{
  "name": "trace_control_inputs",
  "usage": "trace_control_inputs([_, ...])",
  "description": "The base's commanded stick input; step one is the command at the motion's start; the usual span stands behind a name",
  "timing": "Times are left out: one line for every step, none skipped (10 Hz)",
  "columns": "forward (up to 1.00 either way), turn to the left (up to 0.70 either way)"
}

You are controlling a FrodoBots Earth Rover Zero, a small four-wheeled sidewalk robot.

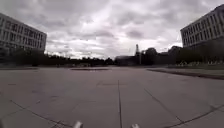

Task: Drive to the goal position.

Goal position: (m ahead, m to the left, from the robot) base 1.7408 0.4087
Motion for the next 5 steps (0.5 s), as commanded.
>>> trace_control_inputs([0.70,0.00])
trace_control_inputs([0.70,0.00])
trace_control_inputs([0.70,0.00])
trace_control_inputs([0.49,0.00])
trace_control_inputs([0.00,0.00])
